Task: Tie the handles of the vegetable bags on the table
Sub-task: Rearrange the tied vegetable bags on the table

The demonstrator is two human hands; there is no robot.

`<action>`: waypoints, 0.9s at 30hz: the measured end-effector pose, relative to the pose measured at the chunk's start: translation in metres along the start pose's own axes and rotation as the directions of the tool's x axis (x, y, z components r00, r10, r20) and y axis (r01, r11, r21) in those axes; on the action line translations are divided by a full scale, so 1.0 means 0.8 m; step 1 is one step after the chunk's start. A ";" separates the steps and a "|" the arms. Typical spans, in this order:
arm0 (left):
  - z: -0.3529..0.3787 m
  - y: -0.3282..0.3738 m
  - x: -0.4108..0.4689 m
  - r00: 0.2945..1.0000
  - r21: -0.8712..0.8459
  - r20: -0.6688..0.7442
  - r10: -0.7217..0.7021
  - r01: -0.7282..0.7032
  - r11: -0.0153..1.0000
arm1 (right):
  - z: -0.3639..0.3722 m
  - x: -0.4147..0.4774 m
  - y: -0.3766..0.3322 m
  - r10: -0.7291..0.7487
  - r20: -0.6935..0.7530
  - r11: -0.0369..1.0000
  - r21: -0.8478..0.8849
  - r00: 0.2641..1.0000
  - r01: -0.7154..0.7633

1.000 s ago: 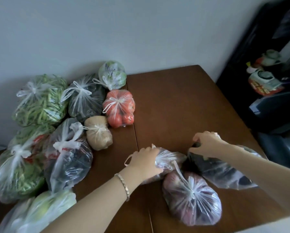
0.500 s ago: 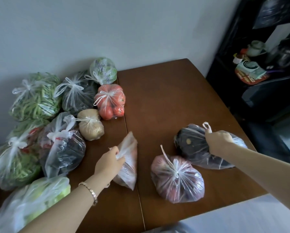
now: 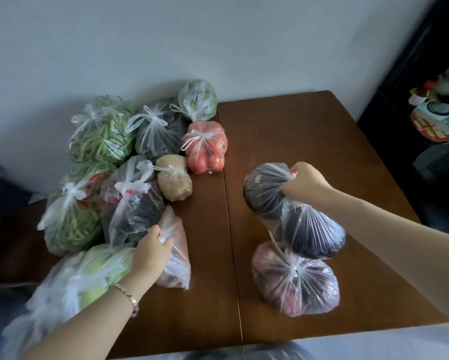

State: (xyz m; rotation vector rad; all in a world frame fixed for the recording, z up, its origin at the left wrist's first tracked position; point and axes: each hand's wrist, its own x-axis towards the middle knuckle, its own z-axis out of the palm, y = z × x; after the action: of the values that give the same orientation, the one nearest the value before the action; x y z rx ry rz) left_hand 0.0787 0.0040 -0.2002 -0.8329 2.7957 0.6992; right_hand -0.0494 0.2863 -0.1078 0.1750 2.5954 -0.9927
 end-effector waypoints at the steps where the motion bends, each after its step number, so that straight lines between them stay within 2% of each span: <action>1: -0.001 -0.008 0.000 1.000 -0.001 -0.008 -0.018 0.018 1.000 | 0.011 0.004 -0.011 0.023 0.006 0.998 0.054 1.000 -0.024; 5: -0.010 -0.029 0.006 0.997 -0.006 -0.023 -0.071 0.071 0.997 | 0.058 0.028 -0.052 0.115 0.038 0.968 0.222 0.993 -0.120; 12: -0.018 -0.037 0.014 0.995 -0.012 0.022 -0.094 0.094 0.995 | 0.140 0.075 -0.105 0.151 0.215 0.911 0.350 0.965 -0.220; 18: -0.023 -0.045 0.022 0.994 0.044 0.055 -0.094 0.092 0.995 | 0.172 0.091 -0.128 0.105 0.222 0.820 0.533 0.969 -0.211; 20: -0.019 -0.047 0.023 0.996 0.058 0.030 -0.081 0.079 0.995 | 0.170 0.080 -0.125 0.080 0.215 0.828 0.529 0.973 -0.185; 21: -0.017 -0.047 0.023 0.998 0.077 0.007 -0.058 0.057 0.995 | 0.164 0.072 -0.122 0.033 0.240 0.858 0.490 0.970 -0.150; 23: -0.013 -0.047 0.022 0.997 0.185 -0.052 0.065 -0.055 0.981 | 0.153 0.056 -0.107 -0.107 0.277 0.960 0.277 0.955 0.027; 25: -0.004 -0.048 0.023 0.957 0.362 -0.100 0.274 -0.221 0.906 | 0.137 0.032 -0.089 -0.232 0.291 0.972 0.100 0.928 0.212; 27: 0.000 -0.048 0.024 0.906 0.504 -0.103 0.410 -0.308 0.807 | 0.124 0.007 -0.067 -0.278 0.315 0.953 -0.029 0.908 0.302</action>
State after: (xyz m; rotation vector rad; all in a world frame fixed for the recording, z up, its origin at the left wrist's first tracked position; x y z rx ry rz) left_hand 0.0835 -0.0337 -0.2208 -0.2889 3.1389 -0.0753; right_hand -0.0398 0.1802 -0.1449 -0.3708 2.4039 -0.9266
